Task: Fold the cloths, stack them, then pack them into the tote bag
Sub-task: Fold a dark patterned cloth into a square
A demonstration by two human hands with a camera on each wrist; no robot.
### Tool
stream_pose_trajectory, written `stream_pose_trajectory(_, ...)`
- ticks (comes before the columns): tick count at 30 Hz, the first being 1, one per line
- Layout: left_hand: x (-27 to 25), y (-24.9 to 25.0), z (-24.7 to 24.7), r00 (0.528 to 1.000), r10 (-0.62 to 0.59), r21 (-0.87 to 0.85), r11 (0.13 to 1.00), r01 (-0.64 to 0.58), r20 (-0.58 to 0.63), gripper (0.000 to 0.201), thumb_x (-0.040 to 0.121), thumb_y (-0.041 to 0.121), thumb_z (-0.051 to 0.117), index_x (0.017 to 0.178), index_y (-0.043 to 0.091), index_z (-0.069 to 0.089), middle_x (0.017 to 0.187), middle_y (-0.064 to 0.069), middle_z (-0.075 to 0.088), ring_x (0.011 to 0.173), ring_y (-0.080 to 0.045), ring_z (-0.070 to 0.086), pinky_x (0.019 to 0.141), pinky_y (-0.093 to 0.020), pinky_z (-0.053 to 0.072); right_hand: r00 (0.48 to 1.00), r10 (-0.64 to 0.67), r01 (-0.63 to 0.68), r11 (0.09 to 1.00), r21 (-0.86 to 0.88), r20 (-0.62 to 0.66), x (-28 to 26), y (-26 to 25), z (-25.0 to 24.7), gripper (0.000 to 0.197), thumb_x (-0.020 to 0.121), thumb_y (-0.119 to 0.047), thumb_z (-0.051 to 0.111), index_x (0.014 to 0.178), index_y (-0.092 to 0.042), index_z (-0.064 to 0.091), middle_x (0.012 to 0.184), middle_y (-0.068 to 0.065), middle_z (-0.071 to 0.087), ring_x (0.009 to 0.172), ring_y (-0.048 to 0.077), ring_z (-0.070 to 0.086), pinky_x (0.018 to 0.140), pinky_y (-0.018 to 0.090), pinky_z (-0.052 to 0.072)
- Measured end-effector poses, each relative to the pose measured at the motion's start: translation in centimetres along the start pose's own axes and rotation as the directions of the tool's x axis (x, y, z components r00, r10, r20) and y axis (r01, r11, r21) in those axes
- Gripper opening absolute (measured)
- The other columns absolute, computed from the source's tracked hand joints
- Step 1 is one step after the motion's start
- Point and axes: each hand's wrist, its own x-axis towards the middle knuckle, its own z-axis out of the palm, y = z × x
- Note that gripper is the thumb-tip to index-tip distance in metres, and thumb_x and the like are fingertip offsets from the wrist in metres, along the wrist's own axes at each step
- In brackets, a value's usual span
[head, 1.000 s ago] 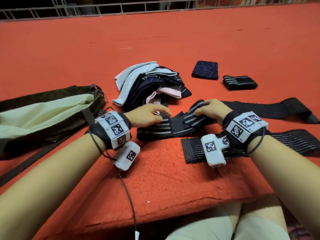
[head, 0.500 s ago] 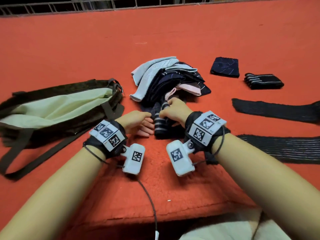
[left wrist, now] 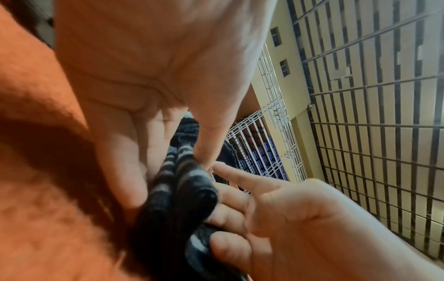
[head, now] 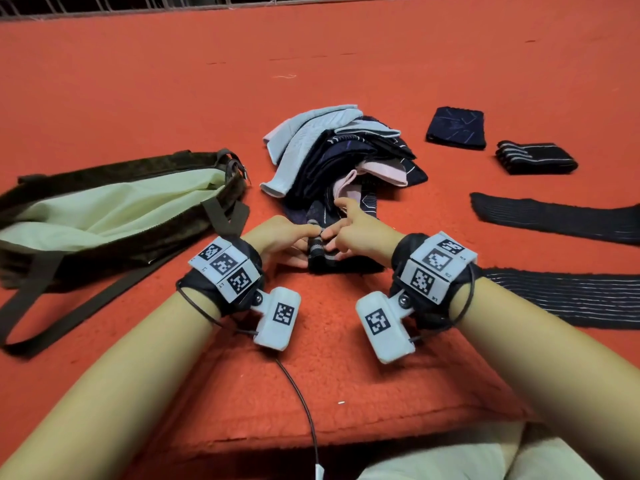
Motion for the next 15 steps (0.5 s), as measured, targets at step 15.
stream_pose_trajectory(15,-2.4,4.8,0.3,0.936,0.287,0.07,0.949,-0.307,0.204,0.025,0.094,0.013,0.052,0.07,0.014,0.057,0.07,-0.006,0.061,0.067,-0.012,0.058,0.076,-0.023,0.049,0.996,0.039,-0.005,0.921,0.389,-0.079,-2.4,2.9,-5.8,0.027,0.096,-0.033,0.048,0.109,-0.012,0.06,0.078,0.002,0.064,0.046,0.004,0.062,0.041,0.012,0.044)
